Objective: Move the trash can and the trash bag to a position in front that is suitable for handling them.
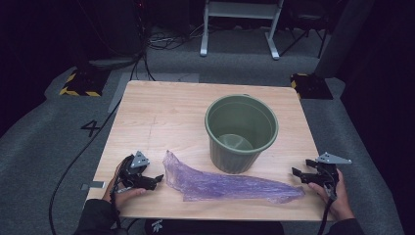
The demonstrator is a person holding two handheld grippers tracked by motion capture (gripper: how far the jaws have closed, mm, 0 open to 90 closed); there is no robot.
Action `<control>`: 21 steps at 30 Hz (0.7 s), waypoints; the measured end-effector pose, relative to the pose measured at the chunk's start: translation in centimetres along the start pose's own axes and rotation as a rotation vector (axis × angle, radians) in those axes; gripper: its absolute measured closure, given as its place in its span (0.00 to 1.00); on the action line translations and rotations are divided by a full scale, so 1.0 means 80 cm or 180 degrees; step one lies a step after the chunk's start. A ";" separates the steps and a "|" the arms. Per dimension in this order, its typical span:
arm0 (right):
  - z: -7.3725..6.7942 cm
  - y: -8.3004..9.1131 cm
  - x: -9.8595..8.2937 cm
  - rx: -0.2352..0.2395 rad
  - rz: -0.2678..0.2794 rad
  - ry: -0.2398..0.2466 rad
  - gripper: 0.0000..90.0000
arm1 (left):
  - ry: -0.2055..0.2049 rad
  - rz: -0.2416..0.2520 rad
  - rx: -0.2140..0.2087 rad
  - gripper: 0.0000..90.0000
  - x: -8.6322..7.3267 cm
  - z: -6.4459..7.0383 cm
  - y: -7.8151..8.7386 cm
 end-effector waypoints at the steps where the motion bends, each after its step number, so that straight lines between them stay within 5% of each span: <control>1: 0.001 0.002 0.001 0.0033 0.0042 -0.0022 0.25 | 0.0001 0.0000 0.0000 0.12 0.000 0.000 0.000; 4: 0.001 0.011 0.005 0.0115 0.0141 -0.0077 0.27 | 0.0001 0.0000 0.0000 0.12 0.000 0.000 0.000; 10: -0.021 0.043 0.015 0.0308 0.0280 0.0218 0.28 | 0.0002 0.0007 -0.0008 0.13 0.000 0.001 0.000; 13: -0.062 0.071 0.015 0.0691 0.0338 0.0582 0.31 | -0.0017 0.0001 -0.0019 0.12 0.001 0.001 -0.001; 14: -0.062 0.071 0.015 0.0691 0.0338 0.0582 0.31 | -0.0017 0.0001 -0.0019 0.12 0.001 0.001 -0.001; 15: -0.081 0.077 0.009 0.0854 0.0295 0.0774 0.34 | -0.0020 -0.0006 -0.0013 0.12 0.001 0.000 -0.001; 21: -0.119 0.074 -0.005 0.1255 0.0110 0.1113 0.52 | -0.0018 -0.0006 -0.0015 0.12 0.001 0.000 -0.001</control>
Point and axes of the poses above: each handheld gripper's, and its own axes: y roughly backward along the jaws, x roughly out of its top, z roughly to its right, the point moved 9 cm from there along -y, roughly forward along the jaws, and after that the axes turned 5 degrees about -y, right-handed, at the moved point
